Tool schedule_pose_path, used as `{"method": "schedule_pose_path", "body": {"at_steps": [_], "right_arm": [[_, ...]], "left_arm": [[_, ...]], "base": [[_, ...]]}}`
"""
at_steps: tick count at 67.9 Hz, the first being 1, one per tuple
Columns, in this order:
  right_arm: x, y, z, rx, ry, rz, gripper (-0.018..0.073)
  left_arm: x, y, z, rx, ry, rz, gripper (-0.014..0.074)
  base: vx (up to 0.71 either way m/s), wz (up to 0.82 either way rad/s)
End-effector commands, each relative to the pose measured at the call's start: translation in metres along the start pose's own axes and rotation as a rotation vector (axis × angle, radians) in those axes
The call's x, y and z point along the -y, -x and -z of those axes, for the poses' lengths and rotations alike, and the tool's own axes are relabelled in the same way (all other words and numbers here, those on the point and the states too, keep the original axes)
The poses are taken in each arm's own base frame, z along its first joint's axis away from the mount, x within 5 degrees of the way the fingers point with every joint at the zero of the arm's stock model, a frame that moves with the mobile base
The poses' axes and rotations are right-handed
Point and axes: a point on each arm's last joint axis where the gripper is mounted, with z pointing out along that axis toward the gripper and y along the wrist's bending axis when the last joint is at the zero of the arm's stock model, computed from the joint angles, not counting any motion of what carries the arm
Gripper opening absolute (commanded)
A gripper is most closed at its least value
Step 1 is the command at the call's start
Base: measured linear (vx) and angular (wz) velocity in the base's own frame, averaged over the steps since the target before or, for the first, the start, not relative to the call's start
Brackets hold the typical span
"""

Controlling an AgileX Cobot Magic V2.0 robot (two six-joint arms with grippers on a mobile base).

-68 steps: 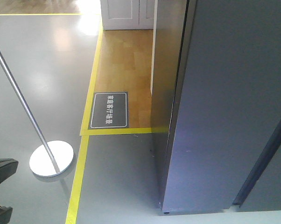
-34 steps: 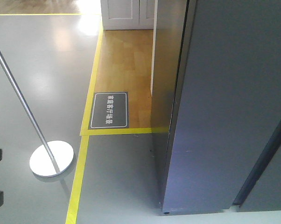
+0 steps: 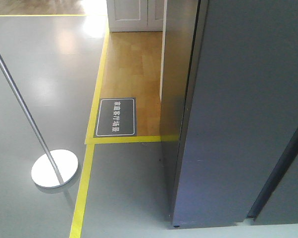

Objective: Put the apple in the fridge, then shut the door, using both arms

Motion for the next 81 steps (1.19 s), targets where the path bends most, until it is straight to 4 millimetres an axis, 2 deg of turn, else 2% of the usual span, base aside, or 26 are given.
{"method": "schedule_pose_path", "body": {"at_steps": [1, 12, 18, 41, 81], "right_arm": [[0.001, 0.01, 0.004, 0.068, -0.006, 0.009, -0.0003], [0.001, 0.01, 0.004, 0.068, -0.006, 0.009, -0.0003], [0.001, 0.01, 0.004, 0.067, -0.006, 0.009, -0.0003], [0.001, 0.01, 0.004, 0.067, -0.006, 0.009, -0.0003], [0.001, 0.01, 0.004, 0.067, -0.006, 0.009, -0.0003]], "left_arm": [[-0.001, 0.003, 0.005, 0.161, 0.008, 0.002, -0.0006], [-0.003, -0.018, 0.006, 0.246, 0.017, 0.0, -0.0006], [-0.004, -0.026, 0.003, 0.227, 0.021, 0.006, -0.0006], [-0.004, -0.018, 0.005, 0.319, 0.028, -0.029, -0.0006], [-0.004, -0.018, 0.005, 0.31, 0.028, -0.028, -0.0006]], "base": [[0.0, 0.0], [0.0, 0.0], [0.0, 0.0], [0.0, 0.0], [0.0, 0.0]]}}
